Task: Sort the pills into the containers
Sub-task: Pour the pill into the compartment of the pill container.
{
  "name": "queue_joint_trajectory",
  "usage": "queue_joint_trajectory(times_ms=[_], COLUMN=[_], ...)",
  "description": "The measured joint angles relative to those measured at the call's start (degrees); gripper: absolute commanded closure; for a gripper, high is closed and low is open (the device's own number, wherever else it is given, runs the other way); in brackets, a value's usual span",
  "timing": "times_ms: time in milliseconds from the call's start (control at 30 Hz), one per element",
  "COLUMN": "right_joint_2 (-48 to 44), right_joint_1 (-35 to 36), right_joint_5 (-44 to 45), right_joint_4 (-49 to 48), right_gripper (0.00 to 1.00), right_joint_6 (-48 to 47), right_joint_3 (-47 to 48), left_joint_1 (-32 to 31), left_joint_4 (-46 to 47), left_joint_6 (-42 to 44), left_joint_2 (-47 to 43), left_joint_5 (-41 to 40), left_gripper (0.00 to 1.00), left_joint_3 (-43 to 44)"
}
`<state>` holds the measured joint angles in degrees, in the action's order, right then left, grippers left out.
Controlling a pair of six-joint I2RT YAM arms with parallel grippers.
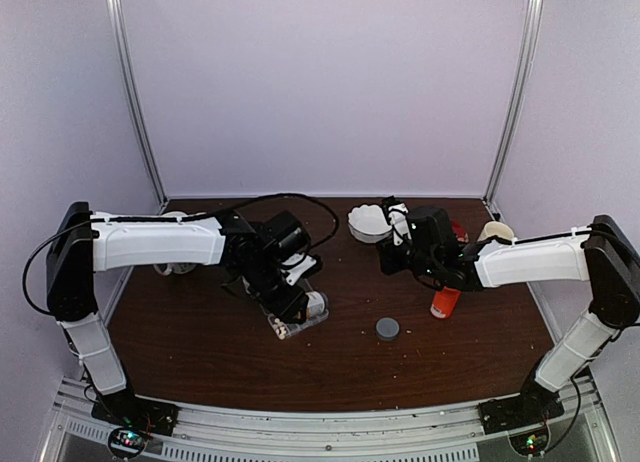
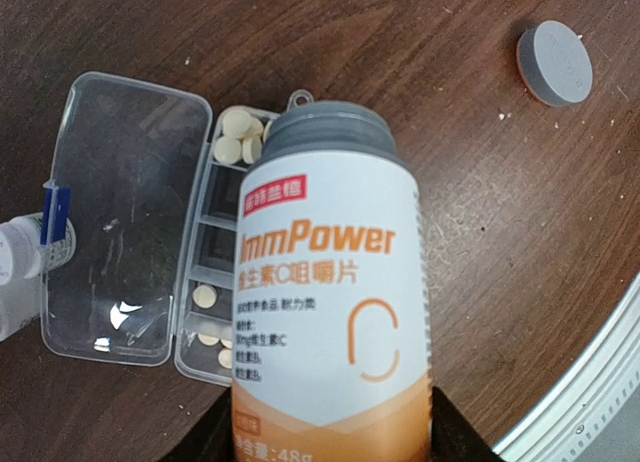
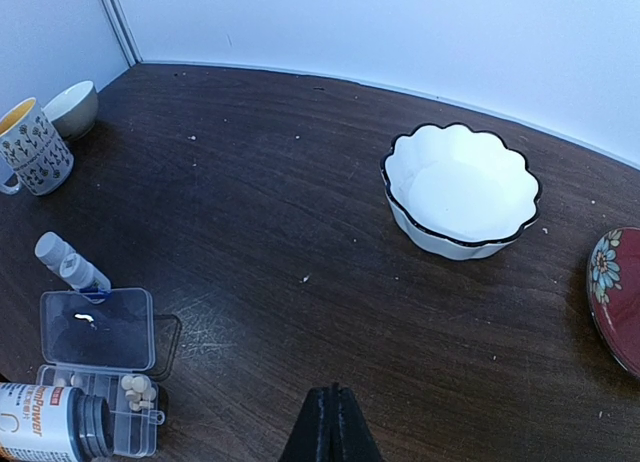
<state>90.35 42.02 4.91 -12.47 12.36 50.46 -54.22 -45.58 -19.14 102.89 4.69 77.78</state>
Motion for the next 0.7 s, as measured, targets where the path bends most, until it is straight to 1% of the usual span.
queue_joint_trajectory(times_ms=[400,700], right_joint_2=[0.0,0.0], right_joint_1=[0.0,0.0], right_joint_5=[-0.02,-0.04], right_joint_4=[0.26,0.28], right_gripper=[1.0,1.0], right_joint_6=[0.0,0.0], right_joint_3=[0.31,0.33], left_joint_1=[0.09,0.28], left_joint_4=[0.85,1.57], left_joint_6=[0.39,0.44], left_joint_2=[0.02,0.04], left_joint_5=[-0.44,0.66], left_gripper=[1.0,1.0], left_joint_3=[-0.55,-1.07])
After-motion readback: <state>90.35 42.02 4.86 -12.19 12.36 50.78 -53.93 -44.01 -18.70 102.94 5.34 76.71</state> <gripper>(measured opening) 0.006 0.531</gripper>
